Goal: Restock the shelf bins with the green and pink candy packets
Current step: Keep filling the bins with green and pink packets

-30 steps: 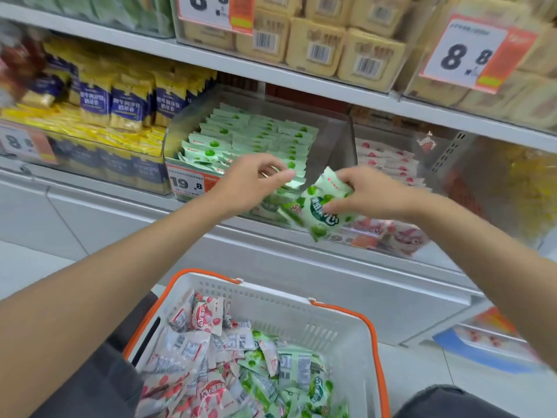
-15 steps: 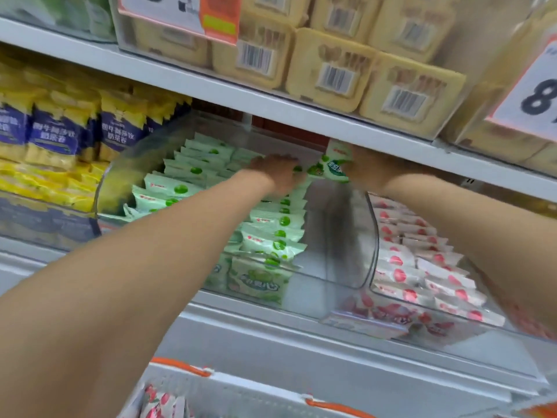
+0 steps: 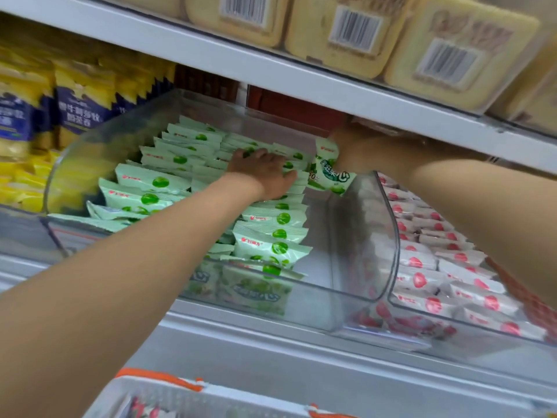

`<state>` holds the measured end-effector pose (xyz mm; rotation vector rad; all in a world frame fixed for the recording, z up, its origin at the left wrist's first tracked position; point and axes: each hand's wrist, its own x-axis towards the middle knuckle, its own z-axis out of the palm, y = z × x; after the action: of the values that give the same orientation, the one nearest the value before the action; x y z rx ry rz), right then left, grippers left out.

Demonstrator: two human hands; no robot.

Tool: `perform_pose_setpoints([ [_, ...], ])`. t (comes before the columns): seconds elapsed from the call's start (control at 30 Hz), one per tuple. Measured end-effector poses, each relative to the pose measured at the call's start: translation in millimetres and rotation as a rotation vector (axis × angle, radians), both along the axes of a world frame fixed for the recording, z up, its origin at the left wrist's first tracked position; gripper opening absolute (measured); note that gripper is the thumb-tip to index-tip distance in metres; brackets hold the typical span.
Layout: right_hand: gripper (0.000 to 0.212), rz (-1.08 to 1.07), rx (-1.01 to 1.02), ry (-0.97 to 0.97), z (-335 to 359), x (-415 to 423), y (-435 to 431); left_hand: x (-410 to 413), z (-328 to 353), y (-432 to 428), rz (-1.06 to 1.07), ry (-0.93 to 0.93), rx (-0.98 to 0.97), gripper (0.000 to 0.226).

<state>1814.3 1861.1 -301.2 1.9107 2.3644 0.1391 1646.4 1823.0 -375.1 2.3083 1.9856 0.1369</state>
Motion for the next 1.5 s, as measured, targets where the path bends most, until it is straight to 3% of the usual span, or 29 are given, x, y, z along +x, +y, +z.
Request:
perform_pose_setpoints([
  [0.33, 0.016, 0.058, -0.061, -0.029, -25, -3, 0, -2, 0, -3, -0.007, 0.011, 0.012, 0.065],
  [0.43, 0.024, 0.034, -0.105, 0.11, -6, 0, 10, -2, 1, -3, -0.014, 0.015, 0.022, 0.064],
  [0.63, 0.054, 0.049, -0.246, 0.083, -10, 0, 13, 0, 1, -5, -0.01, 0.026, 0.027, 0.064],
  [0.8, 0.052, 0.123, -0.087, -0.041, -30, -7, 2, 0, 2, -8, -0.01, 0.021, 0.022, 0.064],
  [1.03, 0.055, 0.024, -0.106, -0.062, -32, -18, -2, -1, 3, -7, -0.012, 0.008, 0.026, 0.063],
  [1.17, 0.052, -0.087, -0.312, 0.134, -17, -13, 9, -1, 1, -7, -0.01, 0.011, 0.025, 0.063],
  [1.27, 0.052, -0.085, -0.294, 0.199, -2, -8, 14, -2, 2, -6, -0.008, 0.005, 0.026, 0.063],
  [1.5, 0.068, -0.023, -0.318, -0.021, -16, -16, 4, 0, 1, -5, -0.004, 0.01, 0.021, 0.064],
])
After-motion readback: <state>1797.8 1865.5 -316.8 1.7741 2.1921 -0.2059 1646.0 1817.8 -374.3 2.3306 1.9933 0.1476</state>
